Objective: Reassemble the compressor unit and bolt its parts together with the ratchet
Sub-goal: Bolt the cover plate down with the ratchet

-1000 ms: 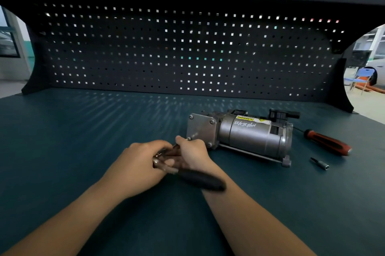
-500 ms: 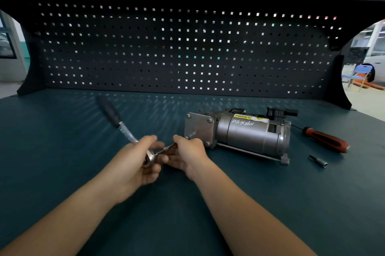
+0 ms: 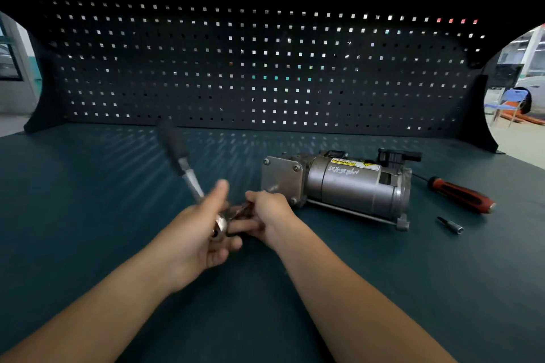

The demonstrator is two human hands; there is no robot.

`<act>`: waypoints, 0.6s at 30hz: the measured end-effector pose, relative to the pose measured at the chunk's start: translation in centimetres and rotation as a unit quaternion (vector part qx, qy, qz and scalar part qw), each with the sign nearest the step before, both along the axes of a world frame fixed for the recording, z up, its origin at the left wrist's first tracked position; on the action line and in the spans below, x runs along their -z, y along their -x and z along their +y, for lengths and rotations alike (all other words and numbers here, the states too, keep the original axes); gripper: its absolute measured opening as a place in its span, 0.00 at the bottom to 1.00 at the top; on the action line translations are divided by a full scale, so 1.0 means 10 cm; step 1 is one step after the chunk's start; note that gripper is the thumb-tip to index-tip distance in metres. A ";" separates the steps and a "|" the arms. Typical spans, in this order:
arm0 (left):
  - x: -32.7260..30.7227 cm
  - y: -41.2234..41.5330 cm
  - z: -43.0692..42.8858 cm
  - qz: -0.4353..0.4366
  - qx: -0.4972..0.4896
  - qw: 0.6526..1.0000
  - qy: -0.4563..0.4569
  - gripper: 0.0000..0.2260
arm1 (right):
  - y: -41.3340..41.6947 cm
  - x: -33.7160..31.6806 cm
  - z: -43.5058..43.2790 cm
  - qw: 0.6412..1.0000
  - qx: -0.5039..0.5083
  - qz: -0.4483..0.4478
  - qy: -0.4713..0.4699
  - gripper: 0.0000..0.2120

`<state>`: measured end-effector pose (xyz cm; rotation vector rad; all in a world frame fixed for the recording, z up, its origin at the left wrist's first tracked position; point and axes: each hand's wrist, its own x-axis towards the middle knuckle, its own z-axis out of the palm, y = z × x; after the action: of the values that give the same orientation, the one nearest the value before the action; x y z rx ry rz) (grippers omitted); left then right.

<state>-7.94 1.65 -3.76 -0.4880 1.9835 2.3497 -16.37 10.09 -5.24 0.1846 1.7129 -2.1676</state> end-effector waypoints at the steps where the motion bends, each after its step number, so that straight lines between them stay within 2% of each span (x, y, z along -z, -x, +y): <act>1: -0.01 0.01 -0.03 -0.029 -0.013 0.992 -0.119 0.18 | 0.00 -0.01 0.00 1.000 -0.007 -0.001 -0.005 0.05; 2: -0.03 0.02 -0.06 -0.044 -0.027 0.975 -0.216 0.17 | 0.01 -0.01 0.01 1.000 -0.013 0.002 -0.014 0.06; 3: -0.04 0.02 -0.09 -0.048 -0.034 0.962 -0.268 0.16 | 0.01 -0.01 0.02 1.000 -0.017 0.007 -0.024 0.06; 5: -0.06 0.04 -0.12 -0.045 -0.030 0.967 -0.248 0.13 | -0.01 -0.01 0.02 0.999 -0.022 0.013 -0.028 0.06; 7: -0.07 0.04 -0.12 -0.014 -0.011 0.992 -0.123 0.08 | -0.02 -0.01 0.03 1.000 -0.020 0.017 -0.016 0.07; 8: -0.07 0.05 -0.12 0.017 -0.005 1.000 -0.022 0.06 | -0.02 -0.01 0.03 1.000 -0.019 0.019 -0.009 0.07; 9: -0.05 0.05 -0.13 0.059 0.001 0.993 0.103 0.04 | -0.02 0.00 0.04 1.000 -0.015 0.022 -0.008 0.07; 10: -0.02 0.05 -0.16 0.107 0.005 0.964 0.242 0.05 | -0.02 0.01 0.04 0.999 -0.013 0.028 -0.012 0.08; 11: 0.03 0.05 -0.19 0.150 0.012 0.911 0.383 0.07 | -0.03 0.02 0.03 0.999 -0.010 0.038 -0.022 0.08; 12: 0.07 0.05 -0.21 0.174 0.023 0.844 0.506 0.09 | -0.03 0.03 0.02 0.998 -0.007 0.050 -0.031 0.09; 13: 0.09 0.04 -0.21 0.188 0.029 0.786 0.588 0.11 | -0.03 0.05 0.00 0.997 -0.007 0.061 -0.037 0.10; 14: 0.10 0.04 -0.21 0.200 0.031 0.755 0.624 0.12 | -0.04 0.06 -0.01 0.997 -0.010 0.065 -0.036 0.10; 15: 0.09 0.04 -0.22 0.205 0.033 0.751 0.627 0.12 | -0.05 0.06 -0.03 0.997 -0.011 0.067 -0.036 0.10; 18: 0.07 0.05 -0.24 0.195 0.022 0.792 0.578 0.10 | -0.03 0.07 -0.05 0.993 0.011 0.088 -0.080 0.11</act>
<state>-8.40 -0.71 -4.49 0.1026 3.3905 0.9299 -16.05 9.62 -5.94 0.0555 1.9933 -2.1167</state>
